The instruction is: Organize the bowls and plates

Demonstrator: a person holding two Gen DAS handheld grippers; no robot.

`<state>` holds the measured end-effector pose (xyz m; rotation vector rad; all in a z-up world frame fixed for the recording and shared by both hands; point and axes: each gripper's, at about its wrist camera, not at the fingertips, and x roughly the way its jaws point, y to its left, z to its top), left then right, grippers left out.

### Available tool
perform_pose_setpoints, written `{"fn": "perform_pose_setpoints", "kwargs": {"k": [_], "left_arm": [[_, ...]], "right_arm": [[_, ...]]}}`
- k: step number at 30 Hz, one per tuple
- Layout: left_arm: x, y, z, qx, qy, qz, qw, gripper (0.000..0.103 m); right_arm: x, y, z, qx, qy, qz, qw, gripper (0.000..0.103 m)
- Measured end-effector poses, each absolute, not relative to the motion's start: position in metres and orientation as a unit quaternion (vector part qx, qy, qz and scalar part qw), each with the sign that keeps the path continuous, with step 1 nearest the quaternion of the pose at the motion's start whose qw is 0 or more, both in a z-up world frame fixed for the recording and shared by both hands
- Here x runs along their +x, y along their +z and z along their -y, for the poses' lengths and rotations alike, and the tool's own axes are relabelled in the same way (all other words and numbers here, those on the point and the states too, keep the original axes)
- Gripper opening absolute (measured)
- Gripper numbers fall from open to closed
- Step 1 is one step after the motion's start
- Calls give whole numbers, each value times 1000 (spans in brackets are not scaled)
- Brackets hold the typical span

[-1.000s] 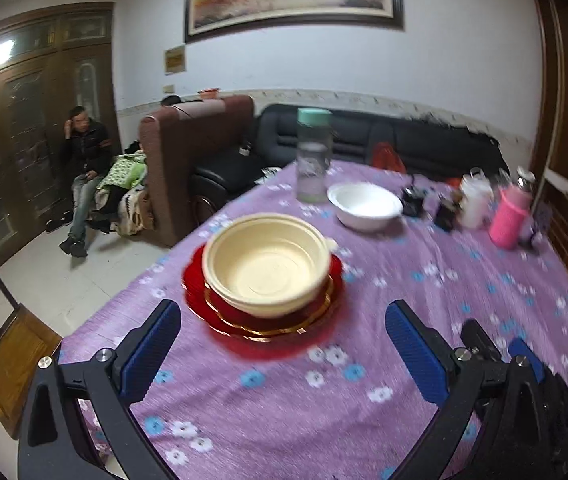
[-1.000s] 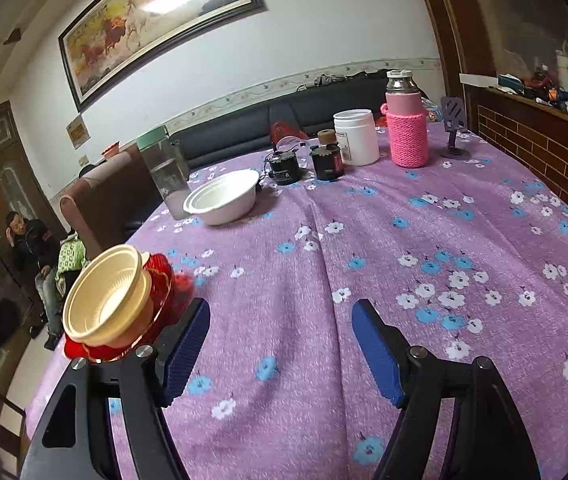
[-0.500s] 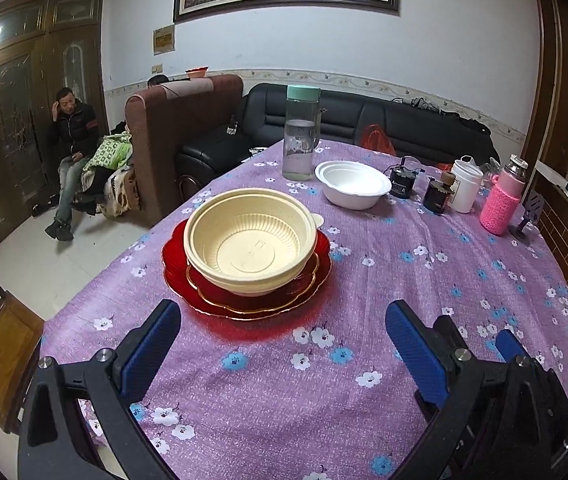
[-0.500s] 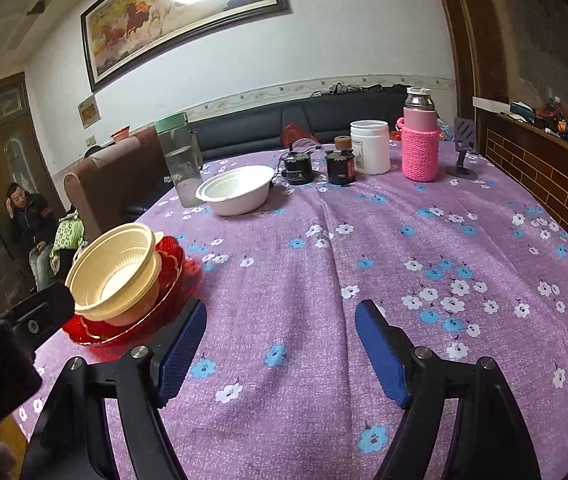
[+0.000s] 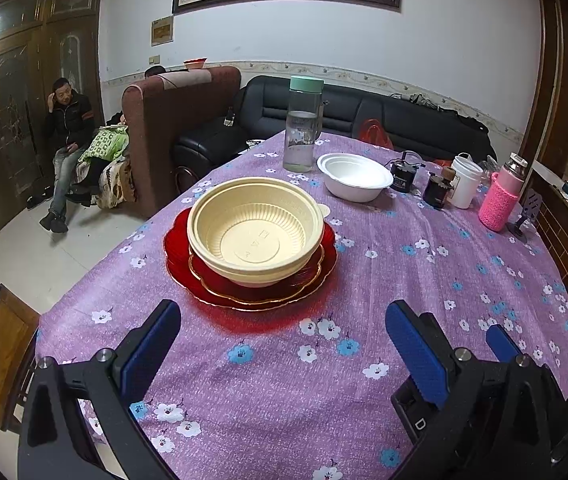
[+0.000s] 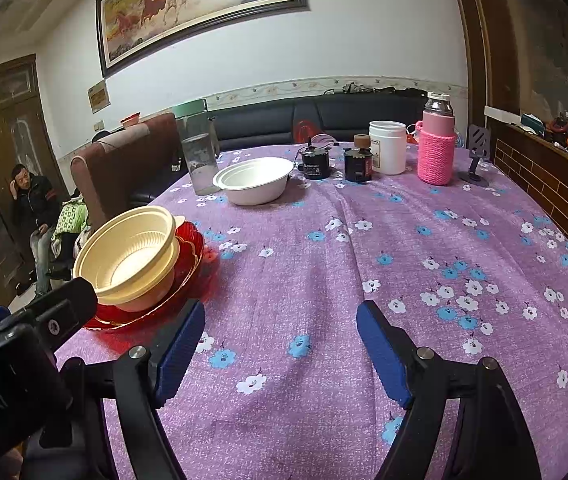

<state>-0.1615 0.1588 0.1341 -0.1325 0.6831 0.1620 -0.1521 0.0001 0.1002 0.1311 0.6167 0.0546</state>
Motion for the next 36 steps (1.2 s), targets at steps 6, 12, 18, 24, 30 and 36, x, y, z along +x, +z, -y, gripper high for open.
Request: {"fn": "perform_pose_setpoints", "kwargs": {"k": [6,12,18,24,30,36], "left_arm": [[-162,131,-160,-67,79,-337,936,102],[-162,128,-161,-67,77,-340,935,102],[-161,126,-161,-68,76,-342,934,102],[-160,124,-160,-68,72,-347,933,102],[-160,124,-159,-69,69,-346,933,102],[-159,120,-162,-74,71,-350,931,102]], "right_arm": [[-152,100,-2,64,28,-305,950,83],[-153,100,-4,63,28,-304,950,83],[-153,100,-5,63,28,-304,950,83],[-153,98,-6,64,27,-306,949,83],[-154,97,-7,63,27,-302,951,84],[-153,93,-7,66,26,-308,949,84]]}}
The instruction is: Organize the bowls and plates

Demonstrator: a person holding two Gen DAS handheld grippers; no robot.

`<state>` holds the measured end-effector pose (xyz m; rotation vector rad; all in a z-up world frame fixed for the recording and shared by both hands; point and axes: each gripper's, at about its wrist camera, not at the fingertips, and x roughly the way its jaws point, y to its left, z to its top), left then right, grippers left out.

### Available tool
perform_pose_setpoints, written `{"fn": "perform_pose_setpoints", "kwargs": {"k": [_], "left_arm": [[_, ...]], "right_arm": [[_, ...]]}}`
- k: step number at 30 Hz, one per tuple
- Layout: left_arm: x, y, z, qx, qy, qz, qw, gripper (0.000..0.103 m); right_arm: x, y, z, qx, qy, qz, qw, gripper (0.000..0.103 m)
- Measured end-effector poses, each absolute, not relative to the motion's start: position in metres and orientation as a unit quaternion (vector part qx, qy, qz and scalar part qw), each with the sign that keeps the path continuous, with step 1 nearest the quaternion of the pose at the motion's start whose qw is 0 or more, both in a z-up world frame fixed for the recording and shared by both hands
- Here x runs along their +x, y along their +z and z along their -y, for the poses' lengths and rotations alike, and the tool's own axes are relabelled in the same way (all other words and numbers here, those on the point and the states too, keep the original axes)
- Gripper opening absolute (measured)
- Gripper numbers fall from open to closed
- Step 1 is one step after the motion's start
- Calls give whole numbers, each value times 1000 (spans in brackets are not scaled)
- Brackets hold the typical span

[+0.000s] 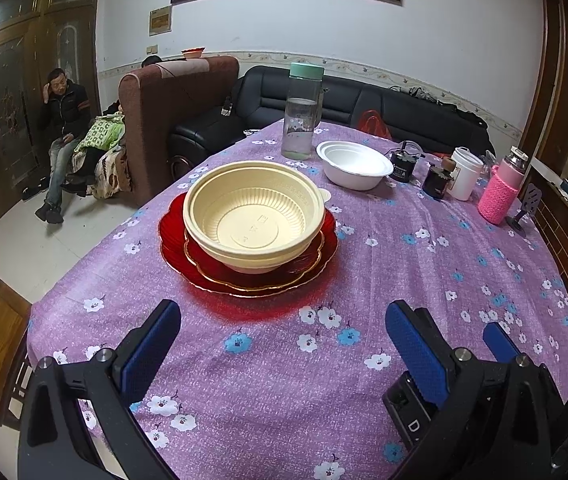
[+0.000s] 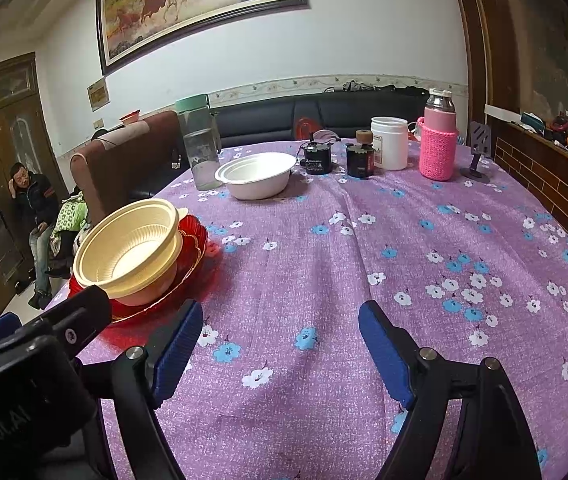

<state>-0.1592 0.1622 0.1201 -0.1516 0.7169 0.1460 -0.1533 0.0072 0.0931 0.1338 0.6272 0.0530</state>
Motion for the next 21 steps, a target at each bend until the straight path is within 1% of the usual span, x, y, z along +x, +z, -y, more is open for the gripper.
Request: {"fn": "perform_pose_setpoints", "kwargs": {"k": [21], "left_arm": [[-159,117,-163,-77,67,-357,929,102]], "right_arm": [[-152,88,-14,66,31,-318,945,85]]}}
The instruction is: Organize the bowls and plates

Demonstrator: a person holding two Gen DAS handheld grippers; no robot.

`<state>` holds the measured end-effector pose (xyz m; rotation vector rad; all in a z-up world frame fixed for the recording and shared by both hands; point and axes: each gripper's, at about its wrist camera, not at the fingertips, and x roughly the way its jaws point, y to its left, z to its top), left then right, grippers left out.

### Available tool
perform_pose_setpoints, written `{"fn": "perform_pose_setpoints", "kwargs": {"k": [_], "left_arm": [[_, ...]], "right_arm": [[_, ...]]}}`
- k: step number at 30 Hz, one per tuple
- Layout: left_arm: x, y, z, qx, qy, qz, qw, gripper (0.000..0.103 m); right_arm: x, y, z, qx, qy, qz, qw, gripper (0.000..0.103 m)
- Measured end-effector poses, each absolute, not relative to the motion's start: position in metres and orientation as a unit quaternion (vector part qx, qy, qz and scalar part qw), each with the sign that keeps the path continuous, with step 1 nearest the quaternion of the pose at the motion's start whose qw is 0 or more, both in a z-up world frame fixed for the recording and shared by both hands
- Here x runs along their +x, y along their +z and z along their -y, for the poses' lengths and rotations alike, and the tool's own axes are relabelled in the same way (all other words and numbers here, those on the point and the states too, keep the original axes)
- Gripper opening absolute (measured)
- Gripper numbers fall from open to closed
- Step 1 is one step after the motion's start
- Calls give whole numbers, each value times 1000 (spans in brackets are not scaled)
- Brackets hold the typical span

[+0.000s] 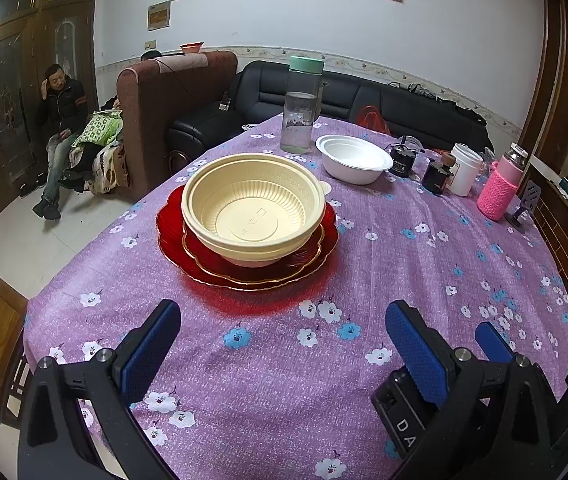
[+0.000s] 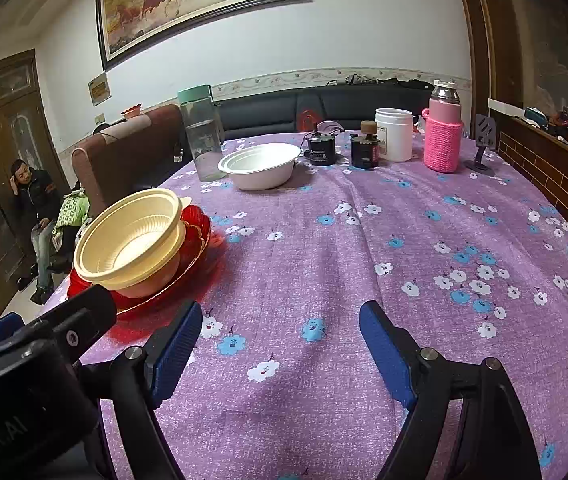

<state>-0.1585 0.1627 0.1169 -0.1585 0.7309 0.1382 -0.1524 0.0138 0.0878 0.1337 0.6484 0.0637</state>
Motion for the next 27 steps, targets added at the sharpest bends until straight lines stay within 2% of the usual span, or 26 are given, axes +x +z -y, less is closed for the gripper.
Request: {"fn": "perform_pose_setpoints", "kwargs": {"k": [27], "left_arm": [[-166,123,-178,-82,58,-348,932,102]], "right_arm": [[-158,98,-27,47,37,-309,949,85]]}}
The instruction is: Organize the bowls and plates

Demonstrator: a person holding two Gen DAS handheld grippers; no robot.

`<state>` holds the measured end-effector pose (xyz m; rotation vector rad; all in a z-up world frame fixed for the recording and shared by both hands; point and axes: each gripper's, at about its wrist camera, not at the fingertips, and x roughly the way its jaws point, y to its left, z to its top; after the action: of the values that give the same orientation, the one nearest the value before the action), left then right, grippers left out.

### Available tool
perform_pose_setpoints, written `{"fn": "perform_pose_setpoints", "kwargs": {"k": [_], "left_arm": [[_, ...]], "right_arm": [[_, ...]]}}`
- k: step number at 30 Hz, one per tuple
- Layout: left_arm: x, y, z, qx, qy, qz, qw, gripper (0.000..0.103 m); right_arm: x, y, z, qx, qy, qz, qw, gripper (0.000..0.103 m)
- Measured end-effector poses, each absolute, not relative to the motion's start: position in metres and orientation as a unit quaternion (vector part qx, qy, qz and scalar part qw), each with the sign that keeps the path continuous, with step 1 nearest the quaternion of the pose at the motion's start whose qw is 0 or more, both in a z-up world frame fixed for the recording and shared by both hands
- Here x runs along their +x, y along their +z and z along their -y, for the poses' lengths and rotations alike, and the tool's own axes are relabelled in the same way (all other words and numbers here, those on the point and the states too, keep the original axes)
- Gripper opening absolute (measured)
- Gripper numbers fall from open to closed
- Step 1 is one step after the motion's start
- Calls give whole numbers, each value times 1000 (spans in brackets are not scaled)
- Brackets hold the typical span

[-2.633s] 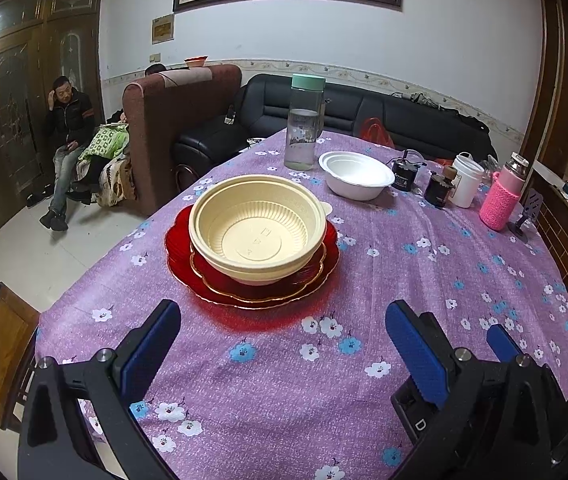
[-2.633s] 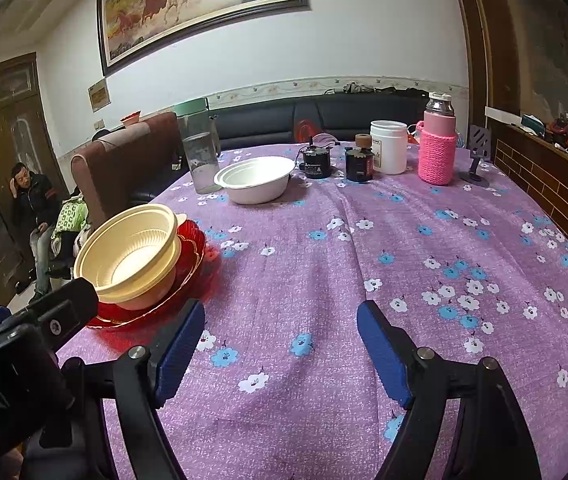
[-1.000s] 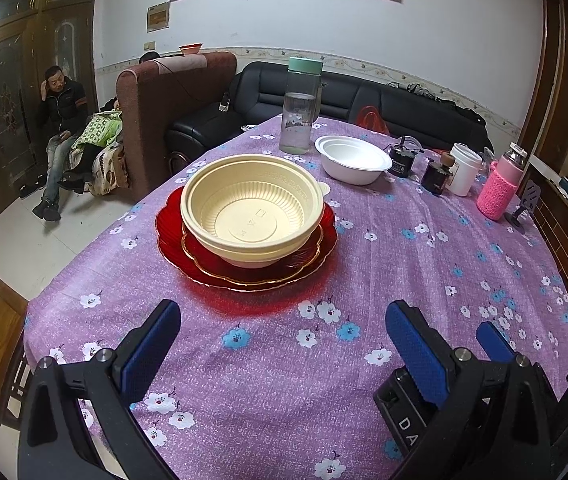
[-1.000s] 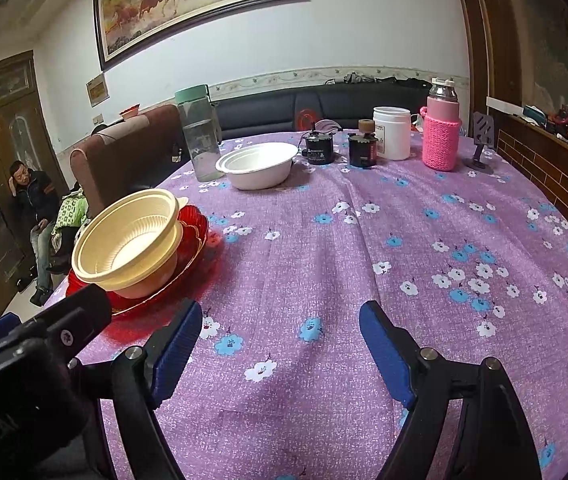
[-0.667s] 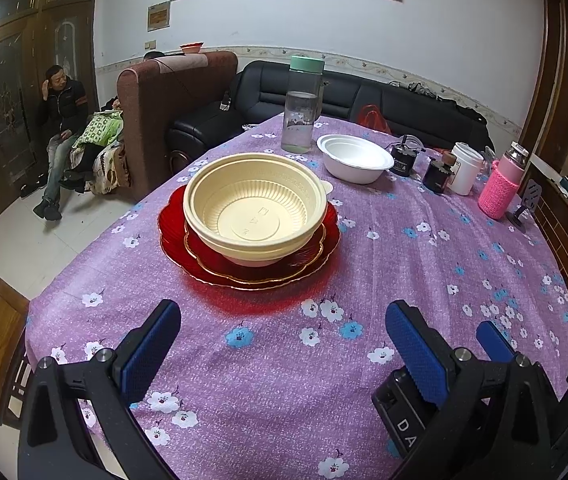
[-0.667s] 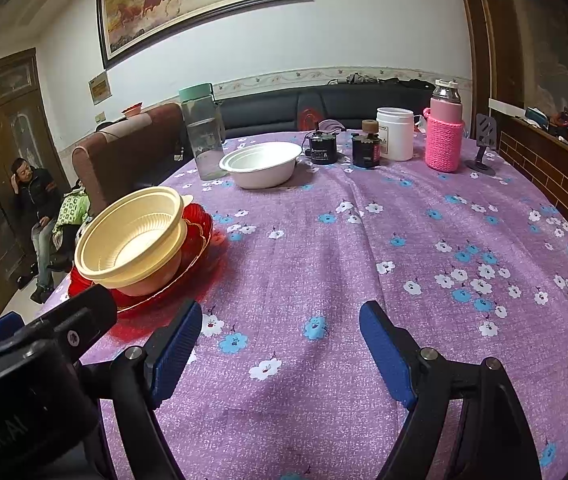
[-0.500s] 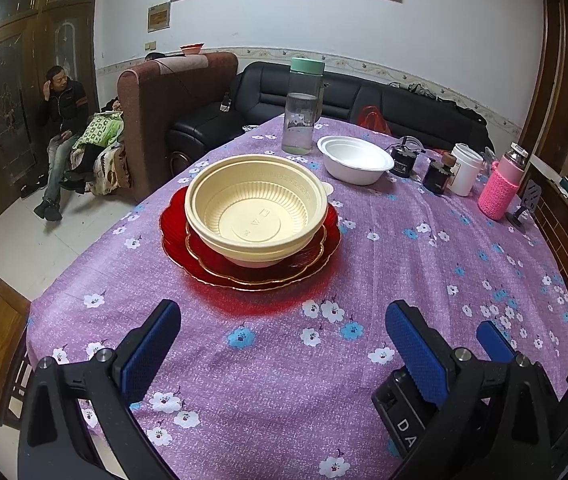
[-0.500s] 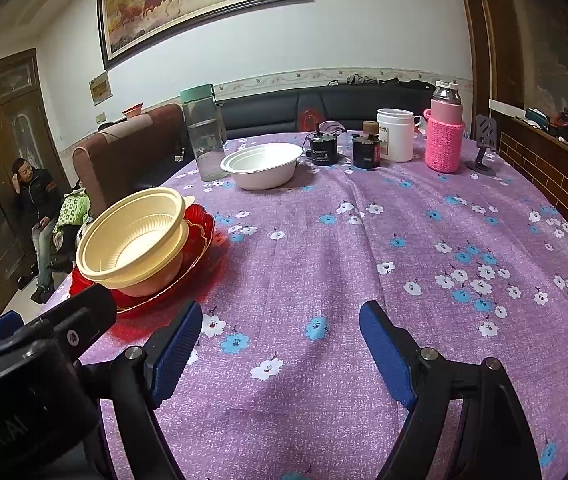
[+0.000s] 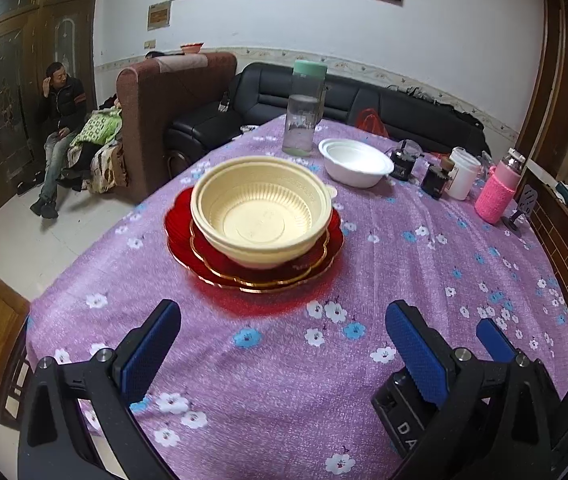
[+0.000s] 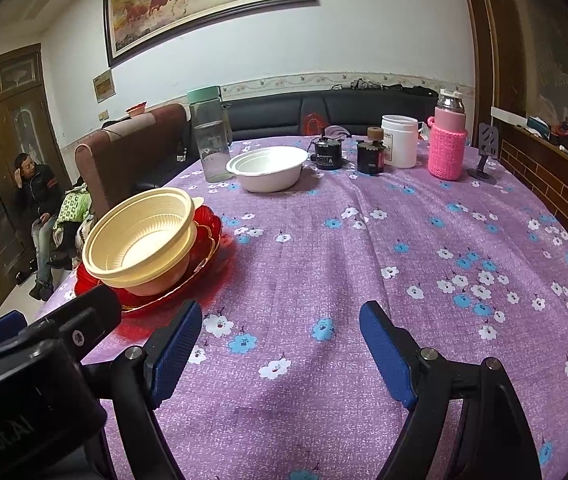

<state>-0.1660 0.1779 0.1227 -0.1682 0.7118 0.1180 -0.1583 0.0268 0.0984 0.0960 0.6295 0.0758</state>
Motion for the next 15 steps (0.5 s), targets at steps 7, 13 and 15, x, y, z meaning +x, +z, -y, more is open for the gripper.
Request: {"fn": "perform_pose_setpoints", "kwargs": {"k": [7,13,15], "left_arm": [[-191,201,-224,-53,58,-253,964,102],[-207,290,-276,-50,29,-188,980,102],[-206,318,-298,-72,17,-189,979,102]], "right_arm": [[-160,174,-9,49,32,-249,967,85],[-169,266,-10,36,33,-169,984,87],[-172,297,-18,26,44,-142,989,90]]}}
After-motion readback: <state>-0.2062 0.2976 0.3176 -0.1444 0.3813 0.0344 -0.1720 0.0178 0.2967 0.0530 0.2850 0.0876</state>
